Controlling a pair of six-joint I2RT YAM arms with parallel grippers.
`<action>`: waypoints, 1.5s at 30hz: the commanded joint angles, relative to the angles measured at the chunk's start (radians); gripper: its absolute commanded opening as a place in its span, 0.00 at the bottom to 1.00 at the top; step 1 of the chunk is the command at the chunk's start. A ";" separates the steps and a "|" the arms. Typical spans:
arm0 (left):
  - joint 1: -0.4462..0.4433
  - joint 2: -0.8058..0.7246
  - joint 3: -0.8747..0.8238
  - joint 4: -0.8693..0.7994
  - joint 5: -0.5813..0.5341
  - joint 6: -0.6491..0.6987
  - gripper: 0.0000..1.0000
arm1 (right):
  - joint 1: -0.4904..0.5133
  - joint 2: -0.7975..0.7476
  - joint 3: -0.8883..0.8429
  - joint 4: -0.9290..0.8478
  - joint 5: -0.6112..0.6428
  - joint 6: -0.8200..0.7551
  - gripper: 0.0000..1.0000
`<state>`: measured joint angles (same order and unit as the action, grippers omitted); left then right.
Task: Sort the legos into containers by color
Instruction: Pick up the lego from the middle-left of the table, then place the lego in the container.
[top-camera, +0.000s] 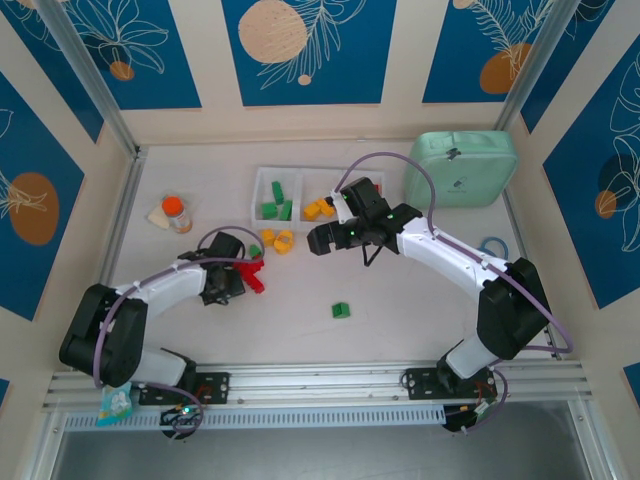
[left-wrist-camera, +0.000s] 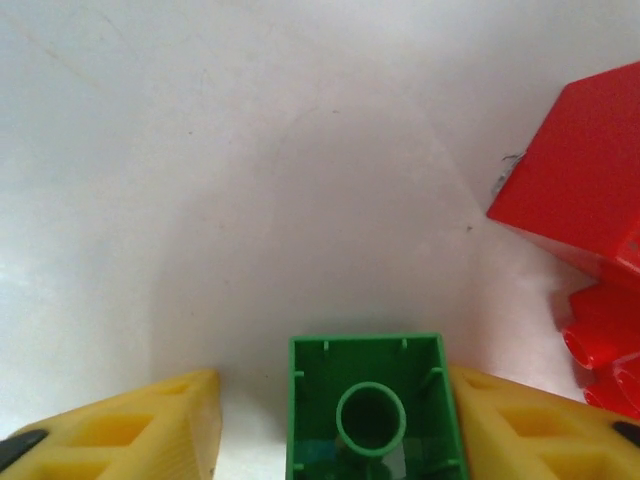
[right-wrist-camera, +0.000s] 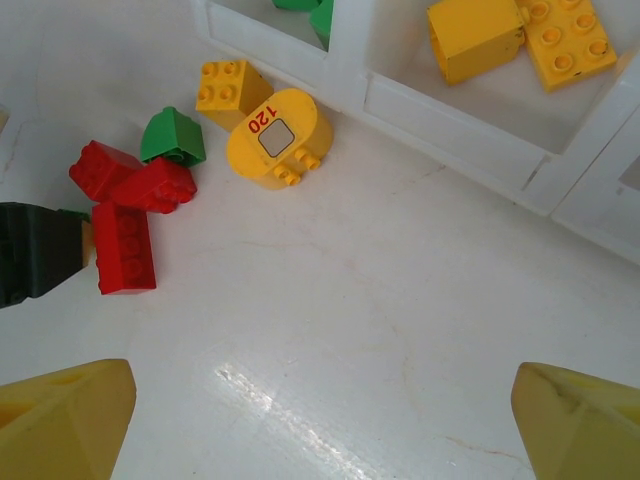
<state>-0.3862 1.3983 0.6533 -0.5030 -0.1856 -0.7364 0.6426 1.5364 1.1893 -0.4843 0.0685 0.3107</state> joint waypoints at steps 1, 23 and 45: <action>0.007 0.048 -0.009 0.092 0.071 -0.020 0.49 | 0.008 0.001 0.015 -0.019 0.007 -0.017 0.97; -0.008 -0.268 0.279 -0.064 0.004 0.093 0.31 | -0.132 -0.207 -0.153 0.116 0.114 0.209 0.99; -0.018 0.592 0.989 0.003 0.164 0.266 0.37 | -0.179 -0.637 -0.357 -0.108 -0.063 0.092 1.00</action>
<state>-0.3943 1.9682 1.5959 -0.4885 -0.0154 -0.4881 0.4458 0.9295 0.8528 -0.5568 0.0639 0.4156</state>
